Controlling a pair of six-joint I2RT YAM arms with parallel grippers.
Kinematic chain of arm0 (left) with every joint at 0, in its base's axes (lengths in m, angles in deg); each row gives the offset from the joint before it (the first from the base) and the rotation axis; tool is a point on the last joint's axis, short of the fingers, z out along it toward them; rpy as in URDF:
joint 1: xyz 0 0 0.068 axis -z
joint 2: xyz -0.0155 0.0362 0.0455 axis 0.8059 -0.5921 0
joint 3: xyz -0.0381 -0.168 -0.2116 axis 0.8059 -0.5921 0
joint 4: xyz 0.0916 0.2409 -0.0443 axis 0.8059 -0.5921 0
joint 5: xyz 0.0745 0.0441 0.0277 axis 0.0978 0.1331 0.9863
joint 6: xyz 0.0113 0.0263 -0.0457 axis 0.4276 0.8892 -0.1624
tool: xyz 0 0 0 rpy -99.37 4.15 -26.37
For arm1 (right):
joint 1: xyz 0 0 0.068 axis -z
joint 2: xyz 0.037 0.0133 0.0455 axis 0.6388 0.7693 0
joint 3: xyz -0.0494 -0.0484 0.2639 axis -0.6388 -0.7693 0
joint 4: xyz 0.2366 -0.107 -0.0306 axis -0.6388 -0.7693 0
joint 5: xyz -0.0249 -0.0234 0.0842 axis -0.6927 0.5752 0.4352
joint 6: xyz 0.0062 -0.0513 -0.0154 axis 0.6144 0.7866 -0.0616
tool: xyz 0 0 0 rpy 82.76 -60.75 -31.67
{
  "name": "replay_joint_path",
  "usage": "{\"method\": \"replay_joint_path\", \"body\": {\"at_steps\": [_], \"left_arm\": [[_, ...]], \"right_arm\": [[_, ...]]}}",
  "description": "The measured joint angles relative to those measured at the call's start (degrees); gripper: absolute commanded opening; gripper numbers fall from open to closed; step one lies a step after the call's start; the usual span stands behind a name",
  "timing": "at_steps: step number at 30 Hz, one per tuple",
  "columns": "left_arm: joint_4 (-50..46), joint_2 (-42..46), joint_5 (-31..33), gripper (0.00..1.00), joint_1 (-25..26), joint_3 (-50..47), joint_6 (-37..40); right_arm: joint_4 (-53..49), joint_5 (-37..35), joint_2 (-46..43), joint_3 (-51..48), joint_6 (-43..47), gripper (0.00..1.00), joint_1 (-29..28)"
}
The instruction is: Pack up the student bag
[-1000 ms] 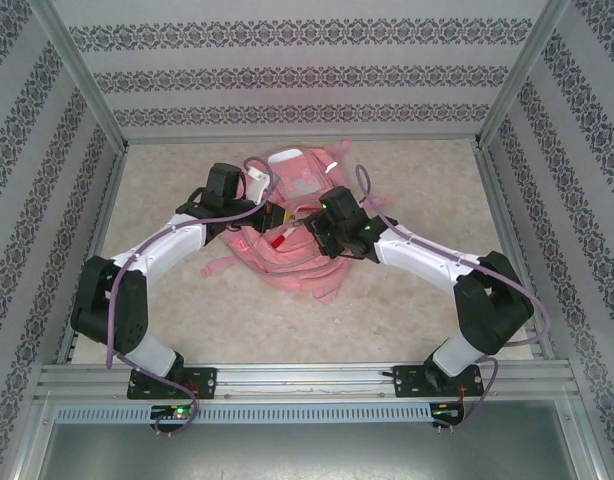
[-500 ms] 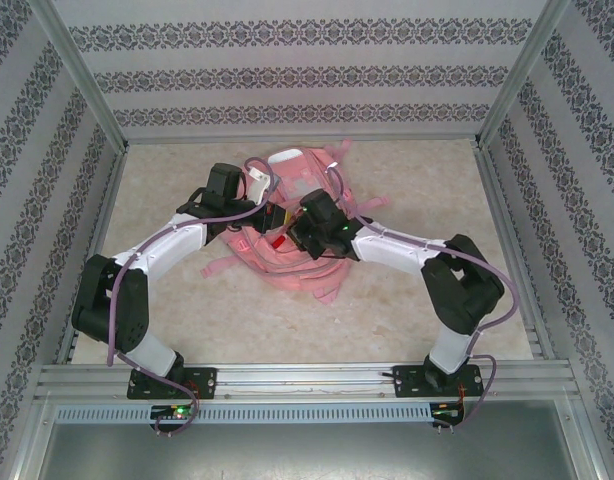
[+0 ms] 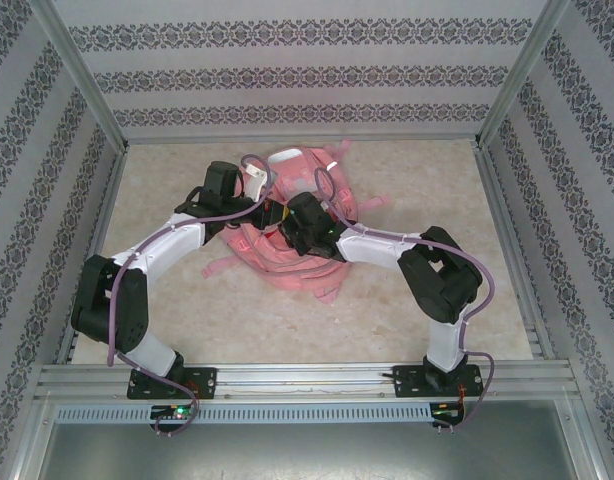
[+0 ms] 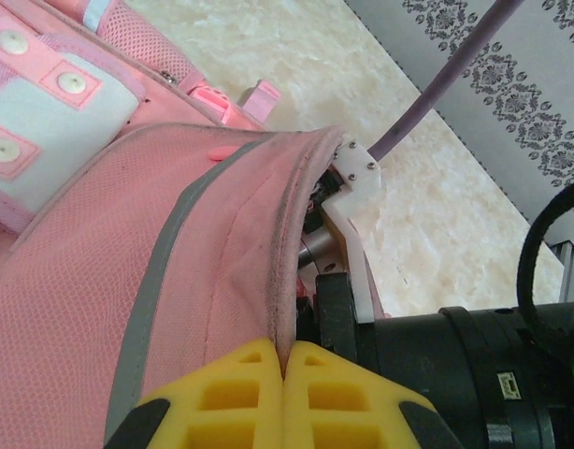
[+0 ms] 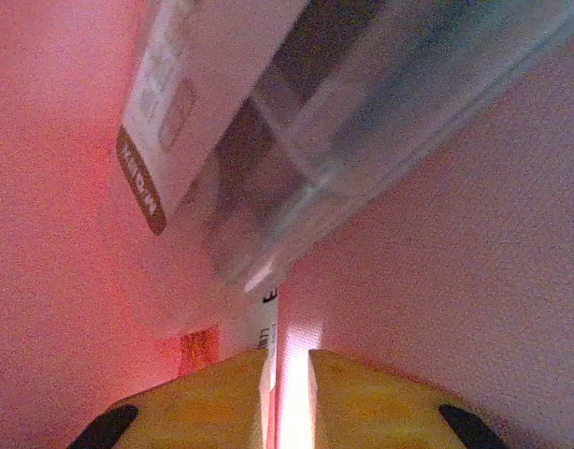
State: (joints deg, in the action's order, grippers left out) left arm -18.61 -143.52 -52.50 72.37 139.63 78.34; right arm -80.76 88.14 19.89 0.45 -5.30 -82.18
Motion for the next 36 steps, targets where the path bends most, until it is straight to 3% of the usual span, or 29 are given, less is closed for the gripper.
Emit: {"method": "replay_joint_path", "body": {"at_steps": [3,6,14,20,24,30,36], "left_arm": [[0.3,0.2,-0.8,0.25,-0.1,-0.5,-0.5],[0.1,1.2,-1.4,0.27,-0.3,-1.4,-0.3],[-5.4,8.1,-0.7,0.54,-2.2,-3.5,3.4],[-14.7,4.2,6.1,0.59,-3.5,2.8,4.0],[-20.7,-5.6,8.8,0.61,-4.1,12.2,4.0],[-26.9,-17.1,11.7,0.59,-4.1,18.4,3.9],[-26.5,-18.7,13.7,0.55,-3.8,17.7,3.8]], "right_arm": [[-0.5,1.5,-1.4,-1.3,0.0,0.32,0.6],[-2.8,2.5,-6.5,-5.5,0.8,0.39,0.8],[-15.0,5.8,-23.7,-15.4,8.0,0.44,4.5],[-22.1,9.0,-28.8,-15.6,17.6,0.47,10.2],[-24.5,9.9,-28.8,-15.9,21.6,0.59,12.4],[-24.7,11.8,-25.1,-15.2,31.3,0.51,14.2],[-23.5,14.1,-15.4,-8.8,39.5,0.49,14.6]]}}
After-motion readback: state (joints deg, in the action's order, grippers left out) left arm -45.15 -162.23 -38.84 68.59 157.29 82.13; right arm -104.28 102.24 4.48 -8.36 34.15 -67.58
